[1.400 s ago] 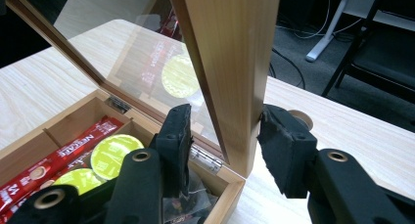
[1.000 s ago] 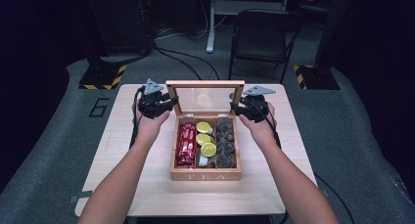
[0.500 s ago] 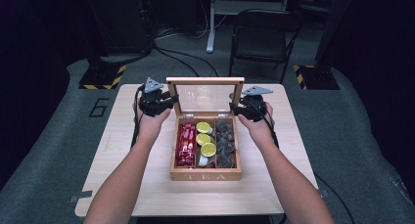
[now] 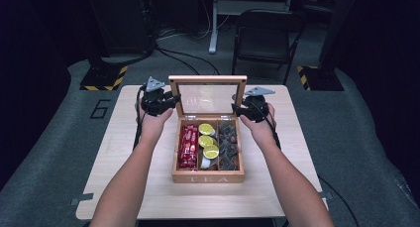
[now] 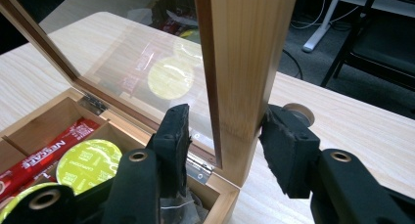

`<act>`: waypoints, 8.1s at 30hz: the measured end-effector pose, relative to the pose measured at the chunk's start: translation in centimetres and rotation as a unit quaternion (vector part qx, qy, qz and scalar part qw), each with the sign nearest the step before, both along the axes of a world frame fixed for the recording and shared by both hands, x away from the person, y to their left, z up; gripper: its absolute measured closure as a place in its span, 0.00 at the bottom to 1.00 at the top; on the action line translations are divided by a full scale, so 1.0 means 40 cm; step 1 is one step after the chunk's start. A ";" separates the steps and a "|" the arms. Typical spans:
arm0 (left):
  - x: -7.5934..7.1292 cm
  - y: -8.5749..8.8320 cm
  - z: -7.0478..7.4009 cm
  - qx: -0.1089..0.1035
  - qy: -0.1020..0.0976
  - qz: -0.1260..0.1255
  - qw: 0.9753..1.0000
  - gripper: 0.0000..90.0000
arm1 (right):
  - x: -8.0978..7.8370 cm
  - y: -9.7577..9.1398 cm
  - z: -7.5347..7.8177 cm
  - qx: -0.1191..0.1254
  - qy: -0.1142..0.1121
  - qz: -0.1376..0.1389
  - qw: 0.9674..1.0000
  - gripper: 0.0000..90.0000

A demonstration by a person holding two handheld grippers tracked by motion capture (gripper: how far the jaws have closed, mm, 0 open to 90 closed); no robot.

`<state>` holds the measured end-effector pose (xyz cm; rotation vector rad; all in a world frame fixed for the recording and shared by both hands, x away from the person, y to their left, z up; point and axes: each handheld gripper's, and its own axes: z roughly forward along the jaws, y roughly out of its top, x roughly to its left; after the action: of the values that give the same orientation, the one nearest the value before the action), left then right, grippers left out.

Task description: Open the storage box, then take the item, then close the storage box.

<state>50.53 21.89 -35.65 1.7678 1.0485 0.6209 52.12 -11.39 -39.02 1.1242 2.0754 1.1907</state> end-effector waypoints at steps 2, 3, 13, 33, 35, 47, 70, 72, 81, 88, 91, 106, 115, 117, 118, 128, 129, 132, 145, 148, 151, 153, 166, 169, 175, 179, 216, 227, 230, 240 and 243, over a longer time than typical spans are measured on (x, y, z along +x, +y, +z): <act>0.002 -0.001 0.001 0.000 0.002 0.002 1.000 0.71 | 0.004 0.002 -0.004 0.000 0.001 0.002 1.000 0.59; 0.003 -0.002 0.000 -0.002 0.001 0.003 1.000 0.71 | 0.004 0.003 -0.005 0.001 0.004 0.000 1.000 0.58; 0.008 -0.004 -0.003 -0.015 0.005 0.016 1.000 0.71 | 0.019 -0.003 -0.022 0.005 0.012 -0.012 1.000 0.58; 0.016 -0.005 -0.007 -0.021 0.007 0.022 1.000 0.71 | 0.032 0.008 -0.050 -0.003 0.023 -0.015 1.000 0.65; 0.018 -0.003 -0.008 -0.022 0.006 0.020 1.000 0.71 | 0.033 0.008 -0.051 0.002 0.021 -0.019 1.000 0.66; 0.017 -0.008 -0.023 -0.039 0.014 0.028 0.999 0.68 | 0.034 0.003 -0.051 -0.009 0.029 -0.018 0.999 0.72; 0.021 -0.015 -0.033 -0.042 0.012 0.025 0.999 0.57 | 0.041 0.006 -0.045 -0.006 0.044 -0.025 0.999 0.72; 0.020 -0.014 -0.032 -0.040 0.011 0.023 0.999 0.57 | 0.042 0.006 -0.045 -0.005 0.044 -0.026 0.999 0.72; 0.018 -0.012 -0.035 -0.043 0.015 0.019 0.999 0.56 | 0.046 0.008 -0.045 -0.005 0.042 -0.029 0.999 0.72; 0.014 -0.009 -0.041 -0.045 0.019 0.014 0.999 0.55 | 0.051 0.009 -0.042 -0.009 0.046 -0.030 0.998 0.72; 0.011 -0.006 -0.044 -0.048 0.020 0.009 0.999 0.55 | 0.052 0.011 -0.041 -0.007 0.052 -0.034 0.998 0.72; -0.003 0.000 -0.056 -0.043 0.025 -0.017 0.999 0.55 | 0.064 0.012 -0.041 -0.005 0.054 -0.039 0.998 0.72; -0.016 0.017 -0.055 -0.042 0.025 -0.012 0.999 0.55 | 0.071 0.018 -0.038 -0.006 0.063 -0.048 0.997 0.72; -0.019 0.023 -0.057 -0.042 0.026 -0.010 0.999 0.55 | 0.073 0.019 -0.039 -0.007 0.063 -0.050 0.997 0.72; -0.020 0.026 -0.057 -0.040 0.026 -0.008 0.999 0.55 | 0.075 0.018 -0.039 -0.009 0.061 -0.048 0.997 0.72; -0.030 0.044 -0.056 -0.044 0.024 -0.004 0.999 0.55 | 0.087 0.019 -0.041 -0.007 0.065 -0.053 0.996 0.72; -0.031 0.045 -0.056 -0.043 0.024 -0.004 0.999 0.55 | 0.087 0.020 -0.041 -0.004 0.069 -0.055 0.996 0.72; -0.036 0.048 -0.057 -0.043 0.025 -0.004 0.999 0.55 | 0.091 0.023 -0.043 0.000 0.070 -0.062 0.996 0.72; -0.043 0.070 -0.059 -0.039 0.025 0.002 0.999 0.55 | 0.106 0.025 -0.050 0.006 0.074 -0.071 0.995 0.71; -0.044 0.071 -0.061 -0.039 0.026 0.002 0.999 0.55 | 0.105 0.031 -0.051 0.012 0.078 -0.077 0.994 0.65; -0.046 0.070 -0.060 -0.039 0.027 0.003 0.999 0.54 | 0.103 0.037 -0.052 0.010 0.077 -0.078 0.994 0.61; -0.046 0.070 -0.060 -0.038 0.026 0.002 0.999 0.54 | 0.100 0.039 -0.052 0.006 0.075 -0.076 0.994 0.59; -0.039 0.064 -0.058 -0.036 0.029 0.004 0.999 0.52 | 0.053 -0.003 -0.050 0.002 0.072 -0.078 0.994 0.49; -0.036 0.055 -0.058 -0.035 0.030 0.000 0.999 0.52 | 0.038 -0.016 -0.043 -0.001 0.068 -0.067 0.995 0.48; -0.034 0.042 -0.056 -0.032 0.030 -0.006 0.999 0.51 | 0.003 -0.022 -0.042 -0.004 0.072 -0.038 0.997 0.46; -0.034 0.043 -0.055 -0.031 0.031 -0.002 0.999 0.51 | -0.023 -0.011 -0.035 0.001 0.073 -0.017 0.997 0.45; -0.040 0.051 -0.050 -0.031 0.030 -0.009 0.999 0.49 | -0.131 0.112 -0.016 -0.017 0.043 0.118 0.992 0.44; -0.041 0.049 -0.051 -0.029 0.032 -0.012 0.999 0.49 | -0.148 0.126 -0.034 -0.018 0.042 0.129 0.991 0.42; -0.041 0.046 -0.053 -0.033 0.032 -0.011 0.999 0.49 | -0.154 0.127 -0.043 -0.022 0.042 0.138 0.989 0.41; -0.041 0.049 -0.057 -0.033 0.032 -0.010 0.999 0.48 | -0.195 0.140 -0.067 -0.041 0.045 0.161 0.985 0.38; -0.042 0.049 -0.058 -0.035 0.033 -0.010 0.999 0.48 | -0.206 0.145 -0.080 -0.044 0.051 0.165 0.984 0.37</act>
<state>48.84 23.85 -37.96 1.7462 1.0831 0.5117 43.87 -5.60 -42.20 0.8383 2.4367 1.1948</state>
